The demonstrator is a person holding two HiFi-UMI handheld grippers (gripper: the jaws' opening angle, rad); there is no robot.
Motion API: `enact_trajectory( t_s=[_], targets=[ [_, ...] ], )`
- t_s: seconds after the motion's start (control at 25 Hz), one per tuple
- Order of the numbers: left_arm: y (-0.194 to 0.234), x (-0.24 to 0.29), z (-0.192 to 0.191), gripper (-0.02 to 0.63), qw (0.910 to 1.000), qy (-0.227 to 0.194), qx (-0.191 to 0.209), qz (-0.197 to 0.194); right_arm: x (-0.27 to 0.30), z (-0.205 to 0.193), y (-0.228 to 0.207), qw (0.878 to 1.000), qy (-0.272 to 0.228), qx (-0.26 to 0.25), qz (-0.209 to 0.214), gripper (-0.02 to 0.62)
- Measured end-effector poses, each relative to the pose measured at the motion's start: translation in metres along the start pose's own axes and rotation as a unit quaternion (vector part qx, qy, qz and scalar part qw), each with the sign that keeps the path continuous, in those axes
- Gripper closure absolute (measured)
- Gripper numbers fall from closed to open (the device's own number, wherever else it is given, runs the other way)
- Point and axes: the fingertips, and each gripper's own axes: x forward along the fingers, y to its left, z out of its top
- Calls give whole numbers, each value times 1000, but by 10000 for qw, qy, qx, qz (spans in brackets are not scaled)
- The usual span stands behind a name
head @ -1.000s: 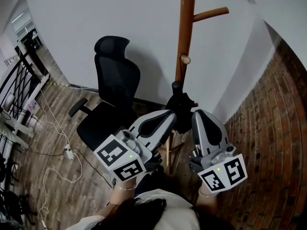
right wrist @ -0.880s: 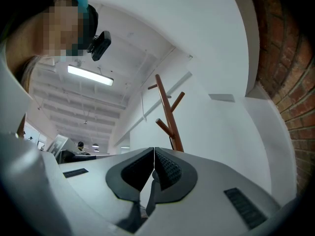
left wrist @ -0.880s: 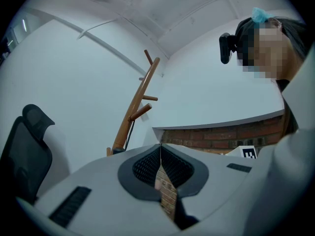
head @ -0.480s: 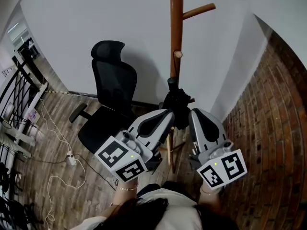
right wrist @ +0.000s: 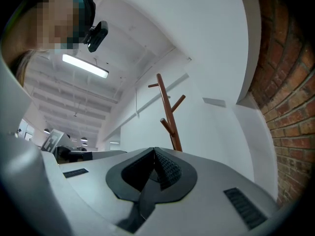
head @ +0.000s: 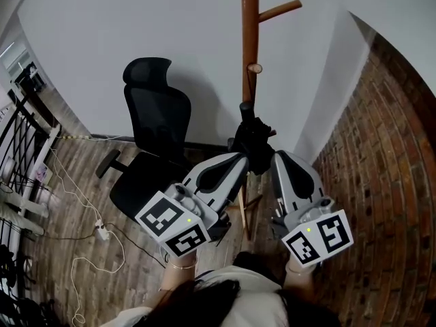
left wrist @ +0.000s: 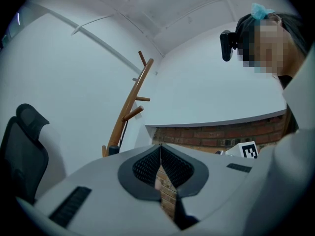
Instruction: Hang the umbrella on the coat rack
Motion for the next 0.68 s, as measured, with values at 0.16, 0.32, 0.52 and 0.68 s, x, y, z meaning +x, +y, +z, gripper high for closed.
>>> enact_trajectory(
  t_s=[0.16, 0.32, 0.52, 0.68],
  targets=[
    [-8, -12, 1, 595, 9999, 33, -53, -140, -11, 6, 10, 9997, -98, 38, -201, 560],
    [-14, -23, -1, 595, 9996, 60, -107, -249, -17, 4, 22, 9995, -85, 0, -289, 560],
    [-17, -38, -4, 595, 9995, 95, -158, -276, -26, 0, 35, 9993, -63, 44, -361, 560],
    [-22, -50, -2, 595, 9993, 122, -188, -307, -31, 0, 48, 9992, -46, 76, -391, 560]
  ],
)
